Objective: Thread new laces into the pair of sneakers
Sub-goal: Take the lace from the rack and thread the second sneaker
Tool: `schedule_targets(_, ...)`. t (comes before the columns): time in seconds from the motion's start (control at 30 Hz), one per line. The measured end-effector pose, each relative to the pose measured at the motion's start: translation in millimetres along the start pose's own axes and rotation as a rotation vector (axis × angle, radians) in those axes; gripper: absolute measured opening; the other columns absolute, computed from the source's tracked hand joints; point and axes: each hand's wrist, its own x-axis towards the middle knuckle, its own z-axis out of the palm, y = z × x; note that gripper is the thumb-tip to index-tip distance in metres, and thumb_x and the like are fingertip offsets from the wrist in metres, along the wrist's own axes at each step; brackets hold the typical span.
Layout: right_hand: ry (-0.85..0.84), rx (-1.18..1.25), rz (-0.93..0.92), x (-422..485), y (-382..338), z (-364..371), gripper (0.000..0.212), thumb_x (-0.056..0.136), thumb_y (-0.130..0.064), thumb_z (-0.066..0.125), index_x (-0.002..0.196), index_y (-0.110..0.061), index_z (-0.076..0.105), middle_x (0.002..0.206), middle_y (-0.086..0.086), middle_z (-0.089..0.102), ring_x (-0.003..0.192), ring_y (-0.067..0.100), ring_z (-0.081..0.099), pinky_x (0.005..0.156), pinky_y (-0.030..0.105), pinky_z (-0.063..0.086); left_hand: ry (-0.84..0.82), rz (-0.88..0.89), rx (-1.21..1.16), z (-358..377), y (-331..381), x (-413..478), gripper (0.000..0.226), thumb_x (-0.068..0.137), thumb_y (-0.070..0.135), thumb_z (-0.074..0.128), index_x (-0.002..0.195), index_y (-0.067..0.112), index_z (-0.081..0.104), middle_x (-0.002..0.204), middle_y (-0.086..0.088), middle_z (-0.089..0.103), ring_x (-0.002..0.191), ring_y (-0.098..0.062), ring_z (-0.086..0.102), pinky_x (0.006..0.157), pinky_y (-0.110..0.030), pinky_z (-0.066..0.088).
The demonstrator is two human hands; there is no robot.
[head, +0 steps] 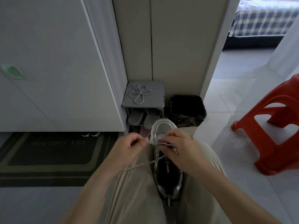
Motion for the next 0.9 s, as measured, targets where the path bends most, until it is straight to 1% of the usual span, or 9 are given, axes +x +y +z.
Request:
schedule_targets(0.1, -0.098, -0.056, -0.054, 19, -19, 5, 0.02, 0.088, -0.037, 0.061, 0.102, -0.026, 0.069, 0.119, -0.011, 0.052, 0.114, 0.011, 0.044, 0.087, 0.025, 0.023, -0.003, 0.038, -0.081, -12, 19, 5, 0.019, 0.093, 0.026, 0.056, 0.08, 0.02, 0.069, 0.073, -0.007, 0.067, 0.066, -0.007, 0.058, 0.064, -0.019, 0.044)
schedule_targets(0.2, -0.046, 0.183, 0.003, 38, -37, -11, 0.013, 0.086, -0.027, 0.065, 0.078, -0.017, 0.068, 0.106, -0.005, 0.061, 0.097, 0.011, 0.056, 0.087, 0.028, 0.044, 0.013, 0.035, -0.147, -23, 25, 5, 0.015, 0.093, 0.013, 0.055, 0.086, 0.013, 0.068, 0.068, 0.012, 0.069, 0.067, 0.004, 0.063, 0.062, -0.007, 0.046)
schedule_targets(0.27, 0.01, 0.335, 0.054, 47, -43, -28, 0.016, 0.087, -0.021, 0.064, 0.071, -0.02, 0.062, 0.103, -0.01, 0.06, 0.09, 0.004, 0.057, 0.08, 0.015, 0.044, 0.043, 0.006, -0.166, -32, 20, 4, 0.016, 0.094, 0.014, 0.052, 0.089, 0.015, 0.068, 0.076, 0.007, 0.069, 0.07, -0.003, 0.063, 0.067, -0.014, 0.051)
schedule_targets(0.37, 0.056, 0.527, 0.087, 54, -52, -46, 0.022, 0.089, -0.018, 0.061, 0.07, -0.029, 0.062, 0.102, -0.009, 0.065, 0.079, 0.0, 0.059, 0.074, 0.018, 0.043, 0.048, -0.044, -0.226, -42, 9, 1, 0.021, 0.096, 0.014, 0.049, 0.093, 0.016, 0.069, 0.077, -0.004, 0.063, 0.07, -0.007, 0.058, 0.074, -0.019, 0.05)
schedule_targets(0.5, 0.093, 0.761, 0.156, 62, -64, -57, 0.015, 0.092, -0.02, 0.057, 0.084, -0.02, 0.07, 0.089, 0.026, 0.066, 0.07, 0.041, 0.05, 0.073, 0.043, 0.052, 0.022, -0.068, -0.228, -46, -6, -4, 0.02, 0.094, 0.007, 0.051, 0.093, 0.017, 0.069, 0.081, -0.004, 0.065, 0.074, -0.008, 0.06, 0.074, -0.014, 0.051)
schedule_targets(0.57, 0.096, 0.822, 0.165, 66, -66, -58, 0.017, 0.093, -0.021, 0.056, 0.083, -0.018, 0.07, 0.072, 0.015, 0.05, 0.062, 0.026, 0.036, 0.064, 0.03, 0.042, 0.019, -0.071, -0.172, -44, -15, -4, 0.021, 0.093, 0.008, 0.053, 0.09, 0.022, 0.069, 0.081, 0.005, 0.069, 0.076, -0.003, 0.061, 0.074, -0.013, 0.051)
schedule_targets(0.67, 0.099, 0.802, 0.153, 71, -68, -53, 0.013, 0.091, -0.02, 0.06, 0.084, -0.018, 0.071, 0.073, 0.027, 0.056, 0.069, 0.018, 0.047, 0.065, 0.025, 0.042, -0.02, -0.061, -0.001, -39, -23, -6, 0.019, 0.092, 0.016, 0.059, 0.088, 0.031, 0.069, 0.084, 0.016, 0.07, 0.083, 0.005, 0.063, 0.074, -0.009, 0.049)
schedule_targets(0.8, 0.097, 0.658, 0.128, 79, -69, -37, 0.006, 0.085, -0.02, 0.068, 0.082, -0.022, 0.072, 0.058, -0.011, 0.06, 0.054, 0.0, 0.049, 0.057, 0.012, 0.043, -0.002, -0.127, 0.001, -25, -22, -9, 0.012, 0.087, 0.023, 0.066, 0.084, 0.014, 0.073, 0.068, 0.001, 0.066, 0.054, -0.008, 0.058, 0.056, -0.02, 0.048)
schedule_targets(0.9, -0.026, 0.627, 0.09, 77, -70, -24, 0.012, 0.084, -0.018, 0.069, 0.09, -0.029, 0.071, 0.065, -0.019, 0.067, 0.065, -0.001, 0.061, 0.064, 0.014, 0.047, 0.067, -0.212, -0.231, -10, -16, -11, 0.012, 0.088, 0.012, 0.064, 0.081, 0.004, 0.069, 0.058, 0.002, 0.064, 0.048, -0.007, 0.053, 0.048, -0.02, 0.045)
